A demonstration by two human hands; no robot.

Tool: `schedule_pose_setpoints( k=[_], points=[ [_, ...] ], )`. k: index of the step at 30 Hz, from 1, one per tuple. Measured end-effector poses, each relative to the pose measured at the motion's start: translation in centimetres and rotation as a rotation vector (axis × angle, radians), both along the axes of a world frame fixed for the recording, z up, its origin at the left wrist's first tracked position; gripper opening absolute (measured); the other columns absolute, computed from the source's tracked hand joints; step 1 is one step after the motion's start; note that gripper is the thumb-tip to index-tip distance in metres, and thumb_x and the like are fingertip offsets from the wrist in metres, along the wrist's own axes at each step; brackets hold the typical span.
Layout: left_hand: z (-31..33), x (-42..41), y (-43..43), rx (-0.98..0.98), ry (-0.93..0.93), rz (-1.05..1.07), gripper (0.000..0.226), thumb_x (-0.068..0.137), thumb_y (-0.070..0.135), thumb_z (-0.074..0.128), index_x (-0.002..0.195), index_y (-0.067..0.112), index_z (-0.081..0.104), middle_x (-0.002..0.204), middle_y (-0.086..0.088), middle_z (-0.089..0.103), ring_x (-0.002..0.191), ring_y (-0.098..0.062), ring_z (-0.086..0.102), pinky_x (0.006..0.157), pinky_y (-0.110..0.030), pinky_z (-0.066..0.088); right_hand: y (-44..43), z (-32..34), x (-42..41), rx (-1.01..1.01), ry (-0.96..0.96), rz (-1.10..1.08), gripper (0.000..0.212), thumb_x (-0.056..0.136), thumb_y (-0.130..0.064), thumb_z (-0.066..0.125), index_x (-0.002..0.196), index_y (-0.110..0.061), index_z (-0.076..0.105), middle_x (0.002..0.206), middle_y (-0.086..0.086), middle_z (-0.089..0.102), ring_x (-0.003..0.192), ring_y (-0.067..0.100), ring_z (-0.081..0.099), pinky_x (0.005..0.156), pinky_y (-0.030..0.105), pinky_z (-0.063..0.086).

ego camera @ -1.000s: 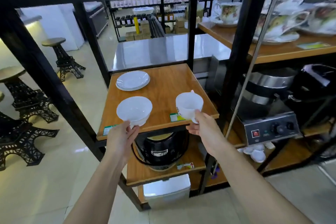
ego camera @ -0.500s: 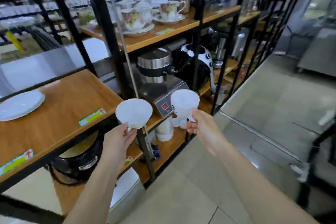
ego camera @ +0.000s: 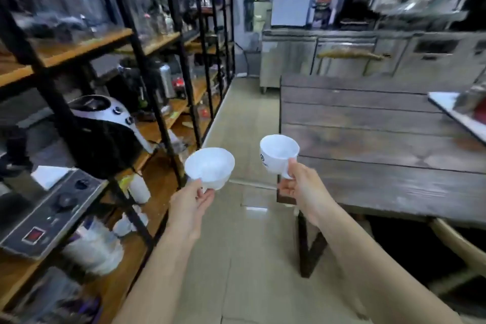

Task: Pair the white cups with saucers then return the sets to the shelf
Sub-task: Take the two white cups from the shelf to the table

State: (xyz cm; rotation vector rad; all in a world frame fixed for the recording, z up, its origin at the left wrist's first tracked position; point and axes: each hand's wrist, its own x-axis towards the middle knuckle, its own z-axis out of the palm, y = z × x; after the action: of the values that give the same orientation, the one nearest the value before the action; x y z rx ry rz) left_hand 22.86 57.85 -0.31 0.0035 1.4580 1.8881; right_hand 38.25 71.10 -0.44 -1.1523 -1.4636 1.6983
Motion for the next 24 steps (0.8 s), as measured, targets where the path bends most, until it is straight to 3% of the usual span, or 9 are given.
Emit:
schedule_pose_setpoints(
  k=[4,6,12,19,24],
  points=[
    [-0.3,5.0,9.3,0.004,-0.006,-0.141,0.025,0.093,0.005,0.048,0.068,0.009,0.048,0.077,-0.007,0.047,0.079,-0.02,0.059,0.099,-0.036,0.044,7.5,-0.6,5.9,-0.02,-0.026,-0.157,0.026,0.099,-0.03,0.034,0.096,-0.016,0.055,0.088,0.002,0.051,0.063,0.015,0.046,0.066,0.028,0.044],
    [-0.5,7.6,12.8,-0.004,-0.012,-0.208,0.025,0.093,0.006,0.049,0.068,0.009,0.048,0.076,-0.006,0.045,0.079,-0.02,0.06,0.099,-0.035,0.045,10.3,-0.9,8.7,-0.029,-0.036,-0.228,0.024,0.099,-0.03,0.035,0.088,-0.018,0.052,0.087,0.0,0.049,0.064,0.015,0.046,0.072,0.03,0.044],
    [-1.6,12.8,20.8,-0.052,-0.028,-0.355,0.034,0.089,0.003,0.051,0.058,0.009,0.04,0.078,-0.009,0.054,0.098,-0.032,0.062,0.101,-0.038,0.046,16.4,-2.5,14.6,-0.033,0.016,-0.378,0.035,0.098,-0.023,0.034,0.064,-0.019,0.042,0.07,-0.003,0.035,0.056,0.013,0.034,0.057,0.023,0.035],
    [-4.5,14.6,30.7,-0.129,-0.036,-0.461,0.029,0.09,0.004,0.051,0.063,0.008,0.043,0.115,-0.015,0.057,0.103,-0.03,0.063,0.098,-0.038,0.048,24.0,-5.9,17.8,-0.085,-0.062,-0.522,0.027,0.096,-0.024,0.036,0.077,-0.015,0.052,0.074,-0.001,0.041,0.066,0.02,0.043,0.06,0.027,0.039],
    [-5.1,15.2,37.5,-0.178,-0.04,-0.493,0.027,0.09,0.0,0.048,0.064,0.008,0.045,0.122,-0.015,0.054,0.1,-0.028,0.061,0.105,-0.042,0.044,29.6,-6.8,19.1,-0.136,-0.103,-0.591,0.027,0.096,-0.022,0.037,0.073,-0.016,0.049,0.07,0.002,0.039,0.06,0.019,0.042,0.054,0.025,0.038]
  ],
)
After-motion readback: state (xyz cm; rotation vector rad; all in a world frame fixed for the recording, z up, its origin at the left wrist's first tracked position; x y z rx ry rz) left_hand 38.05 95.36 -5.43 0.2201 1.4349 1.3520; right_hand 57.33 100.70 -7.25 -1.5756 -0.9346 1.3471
